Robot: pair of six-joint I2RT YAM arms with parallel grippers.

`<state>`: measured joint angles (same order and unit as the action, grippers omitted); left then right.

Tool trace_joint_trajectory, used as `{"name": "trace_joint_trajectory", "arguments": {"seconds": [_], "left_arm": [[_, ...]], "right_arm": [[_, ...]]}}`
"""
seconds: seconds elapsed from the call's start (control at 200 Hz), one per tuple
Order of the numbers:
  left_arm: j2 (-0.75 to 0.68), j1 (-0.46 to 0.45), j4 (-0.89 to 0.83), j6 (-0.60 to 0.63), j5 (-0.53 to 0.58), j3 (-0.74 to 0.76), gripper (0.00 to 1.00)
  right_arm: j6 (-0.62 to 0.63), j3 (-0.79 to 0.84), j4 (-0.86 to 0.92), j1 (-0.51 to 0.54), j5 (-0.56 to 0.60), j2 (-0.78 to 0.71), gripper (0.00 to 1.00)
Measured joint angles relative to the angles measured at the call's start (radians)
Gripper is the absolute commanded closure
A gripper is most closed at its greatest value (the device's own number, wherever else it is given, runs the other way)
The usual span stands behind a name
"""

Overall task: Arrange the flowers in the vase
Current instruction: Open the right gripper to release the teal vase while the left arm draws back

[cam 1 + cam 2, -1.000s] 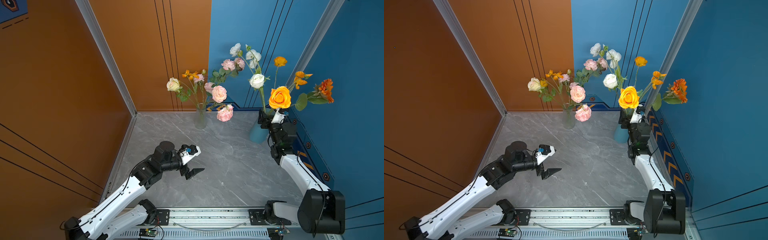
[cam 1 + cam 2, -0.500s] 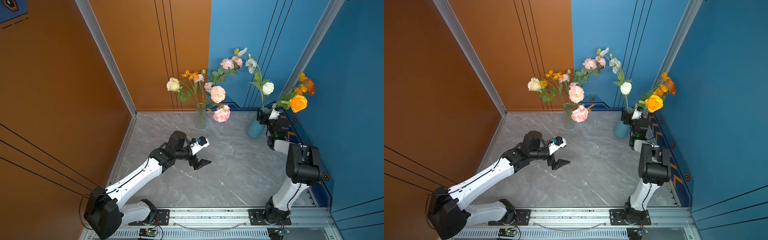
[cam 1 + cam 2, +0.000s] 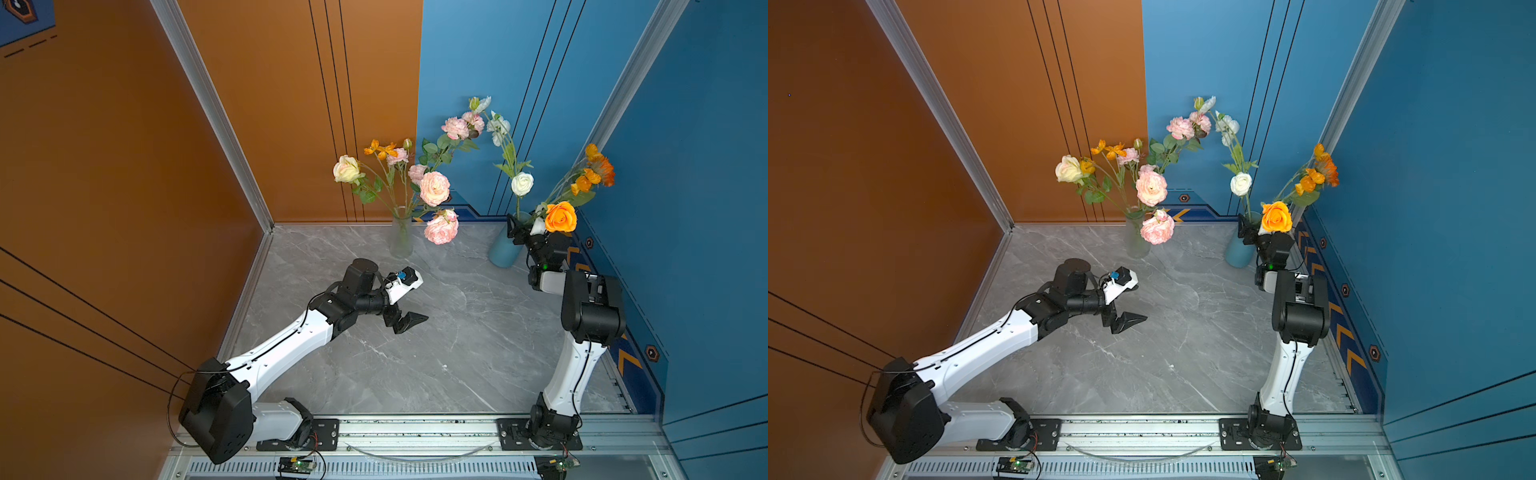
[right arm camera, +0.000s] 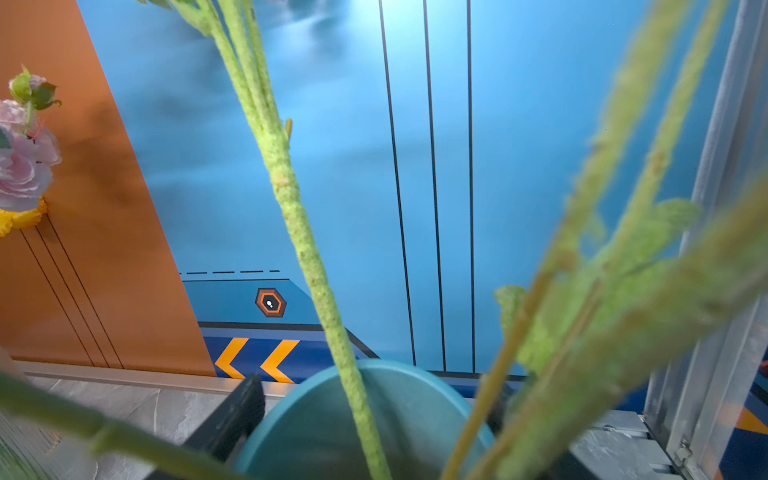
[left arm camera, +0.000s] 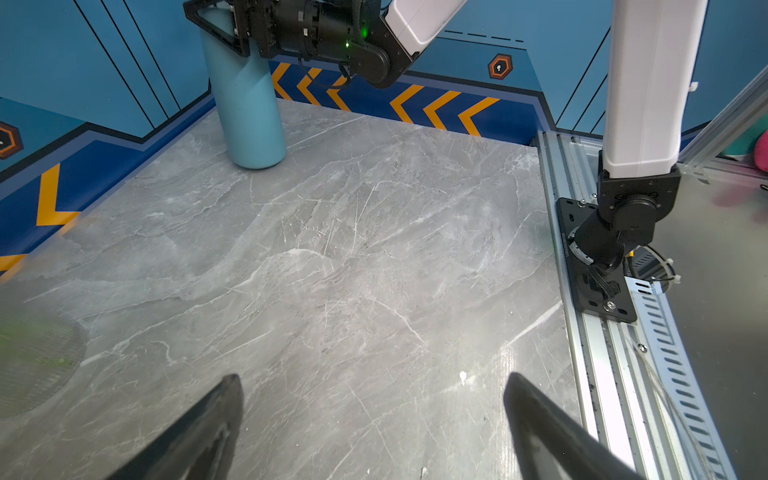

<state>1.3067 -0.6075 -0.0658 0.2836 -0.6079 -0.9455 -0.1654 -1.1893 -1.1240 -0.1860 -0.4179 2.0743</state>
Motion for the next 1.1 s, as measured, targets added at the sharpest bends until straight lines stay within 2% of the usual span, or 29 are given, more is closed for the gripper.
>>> {"name": "trace_joint_trajectory", "arguments": {"seconds": [0.16, 0.3, 0.42, 0.531, 0.791, 1.101], "left_arm": [[0.005, 0.001, 0.006, -0.002, -0.004, 0.0, 0.02], [0.005, 0.004, 0.008, -0.004, -0.007, 0.0, 0.02], [0.003, 0.013, 0.008, -0.005, -0.008, 0.0, 0.02], [-0.007, 0.014, 0.008, -0.01, -0.008, 0.005, 0.02], [-0.043, 0.019, 0.007, -0.018, -0.019, 0.019, 0.02], [-0.124, 0.024, 0.001, -0.019, -0.023, 0.05, 0.02]], "right_arm": [[0.019, -0.001, 0.003, 0.015, -0.006, 0.0, 0.57], [0.031, -0.001, 0.005, 0.026, -0.006, 0.0, 0.36], [0.047, -0.001, 0.01, 0.033, -0.007, 0.0, 0.12], [0.072, -0.003, -0.019, 0.046, -0.005, -0.007, 0.03], [0.091, 0.006, -0.048, 0.063, 0.003, -0.039, 0.0], [0.087, 0.153, -0.066, 0.061, 0.057, -0.128, 0.0]]}}
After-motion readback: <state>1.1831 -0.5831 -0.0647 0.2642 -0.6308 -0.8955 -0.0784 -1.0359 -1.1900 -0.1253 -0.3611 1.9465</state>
